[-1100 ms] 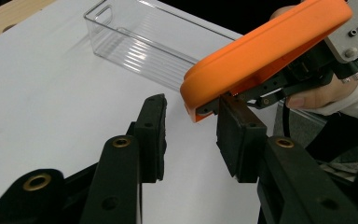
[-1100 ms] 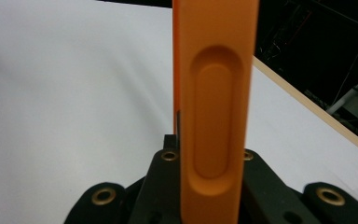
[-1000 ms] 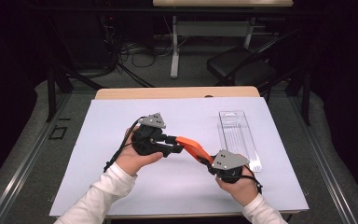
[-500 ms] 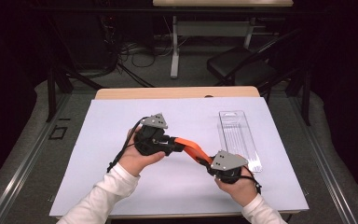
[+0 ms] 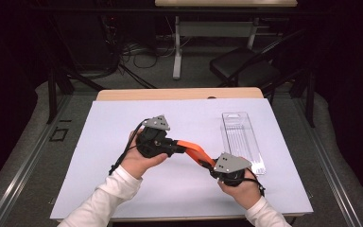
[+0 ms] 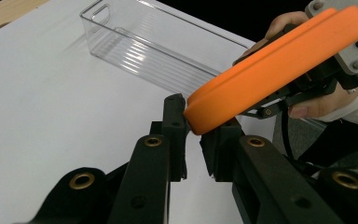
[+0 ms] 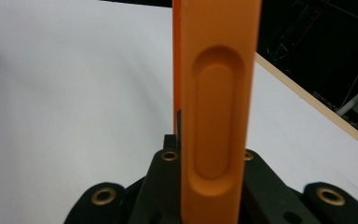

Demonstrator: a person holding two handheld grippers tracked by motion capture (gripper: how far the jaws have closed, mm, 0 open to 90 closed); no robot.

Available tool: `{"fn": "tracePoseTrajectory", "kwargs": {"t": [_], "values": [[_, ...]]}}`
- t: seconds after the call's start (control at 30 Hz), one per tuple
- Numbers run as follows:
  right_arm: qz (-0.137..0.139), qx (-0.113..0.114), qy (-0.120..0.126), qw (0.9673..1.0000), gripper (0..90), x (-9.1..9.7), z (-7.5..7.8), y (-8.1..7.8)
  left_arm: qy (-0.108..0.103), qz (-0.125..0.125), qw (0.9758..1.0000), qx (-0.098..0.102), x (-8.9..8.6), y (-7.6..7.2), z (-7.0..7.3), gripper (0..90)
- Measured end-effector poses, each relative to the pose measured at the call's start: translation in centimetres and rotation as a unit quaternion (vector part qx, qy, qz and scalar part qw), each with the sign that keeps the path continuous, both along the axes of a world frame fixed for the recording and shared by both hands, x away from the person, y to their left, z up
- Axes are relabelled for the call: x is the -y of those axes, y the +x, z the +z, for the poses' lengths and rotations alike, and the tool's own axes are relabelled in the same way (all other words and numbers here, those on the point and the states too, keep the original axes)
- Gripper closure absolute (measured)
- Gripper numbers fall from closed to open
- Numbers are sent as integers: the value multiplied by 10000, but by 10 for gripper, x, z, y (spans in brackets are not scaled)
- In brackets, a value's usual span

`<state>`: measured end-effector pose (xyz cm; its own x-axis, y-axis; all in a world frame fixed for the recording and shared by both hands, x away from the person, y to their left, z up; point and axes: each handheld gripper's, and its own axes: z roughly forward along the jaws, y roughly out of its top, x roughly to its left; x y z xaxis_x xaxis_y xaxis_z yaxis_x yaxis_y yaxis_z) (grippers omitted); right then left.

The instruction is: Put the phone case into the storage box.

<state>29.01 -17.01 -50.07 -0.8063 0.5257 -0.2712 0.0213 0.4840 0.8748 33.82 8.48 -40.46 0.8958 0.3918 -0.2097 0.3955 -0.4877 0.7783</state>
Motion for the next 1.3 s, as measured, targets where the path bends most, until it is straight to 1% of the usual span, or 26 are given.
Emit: {"fn": "tracePoseTrajectory", "kwargs": {"t": [0.03,0.2,0.27,0.33,0.53,0.57,0.6,0.8,0.83,0.9,1.03,1.3], "values": [[9,-2,7,10000,883,0,0,0,1,-2,10000,-36,-1,0,1,806],[26,0,33,10000,882,0,0,0,-53,77,9999,-75,-1,-1,0,815],[24,3,28,10000,881,0,0,0,-74,116,9997,-177,-1,0,0,817],[23,-2,17,10000,879,0,0,0,-108,163,9995,-238,-1,0,-1,818],[35,-48,33,10000,877,-1,0,1,-96,162,9994,-279,-1,1,-1,822],[37,-52,30,10000,876,0,0,1,-101,185,9992,-335,-1,1,-1,821],[33,-54,26,10000,876,0,0,1,-97,182,9992,-347,-1,1,-1,822],[27,-90,58,9999,875,0,0,1,-99,247,9989,-379,-1,0,0,824],[30,-101,63,9999,875,0,0,1,-129,285,9988,-381,-1,0,0,825],[17,-109,73,9999,874,-1,0,1,-136,319,9985,-420,-1,0,0,826],[-3,-101,40,9999,871,-1,0,1,-148,382,9981,-464,0,0,0,828],[-69,-185,49,9998,836,-1,0,2,-158,455,9973,-556,1,3,-2,834]]}}
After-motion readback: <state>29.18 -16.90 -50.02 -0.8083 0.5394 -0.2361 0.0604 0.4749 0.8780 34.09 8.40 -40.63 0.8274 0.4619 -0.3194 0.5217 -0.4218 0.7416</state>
